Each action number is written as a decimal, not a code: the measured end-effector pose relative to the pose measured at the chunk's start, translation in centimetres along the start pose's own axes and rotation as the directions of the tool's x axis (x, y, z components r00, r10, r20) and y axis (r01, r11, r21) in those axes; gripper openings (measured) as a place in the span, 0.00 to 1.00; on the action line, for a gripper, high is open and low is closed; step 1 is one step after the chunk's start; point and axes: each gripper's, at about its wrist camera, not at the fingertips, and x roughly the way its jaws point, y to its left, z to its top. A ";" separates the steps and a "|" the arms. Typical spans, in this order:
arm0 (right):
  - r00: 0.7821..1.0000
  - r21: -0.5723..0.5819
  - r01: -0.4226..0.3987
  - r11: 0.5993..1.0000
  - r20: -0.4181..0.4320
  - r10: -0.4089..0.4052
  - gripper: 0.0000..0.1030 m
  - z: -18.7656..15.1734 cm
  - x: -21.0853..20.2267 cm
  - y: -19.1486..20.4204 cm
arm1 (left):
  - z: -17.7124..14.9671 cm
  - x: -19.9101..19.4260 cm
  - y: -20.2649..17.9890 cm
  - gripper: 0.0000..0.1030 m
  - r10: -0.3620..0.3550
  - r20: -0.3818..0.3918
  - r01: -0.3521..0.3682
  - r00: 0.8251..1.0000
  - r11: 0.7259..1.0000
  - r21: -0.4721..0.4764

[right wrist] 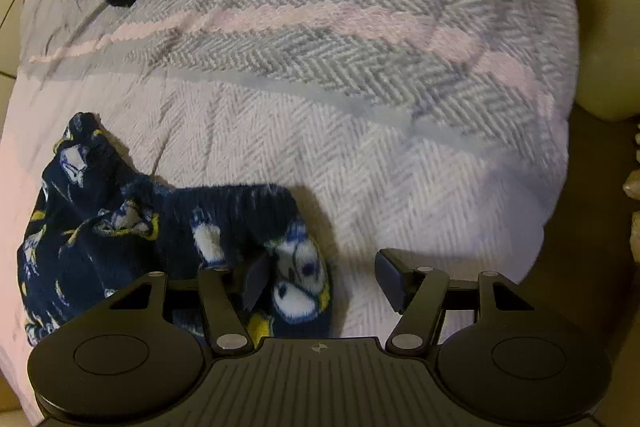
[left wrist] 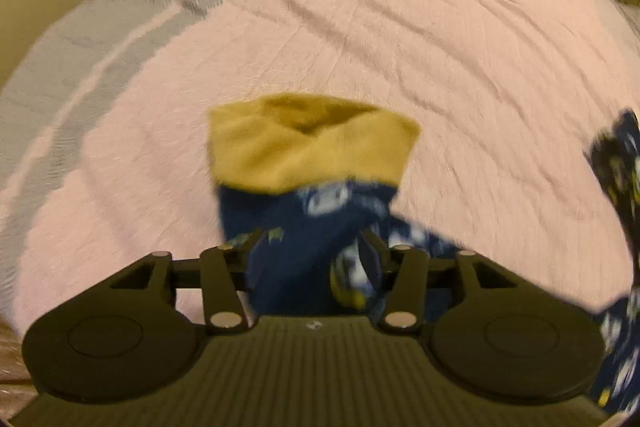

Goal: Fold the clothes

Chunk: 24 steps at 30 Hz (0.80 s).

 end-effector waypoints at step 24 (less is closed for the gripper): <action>0.996 0.003 0.054 0.999 0.076 -0.054 0.60 -6.0 -0.5 2.1 | -6.3 -4.5 20.2 0.32 -0.046 0.036 0.058 0.998 0.877 -0.477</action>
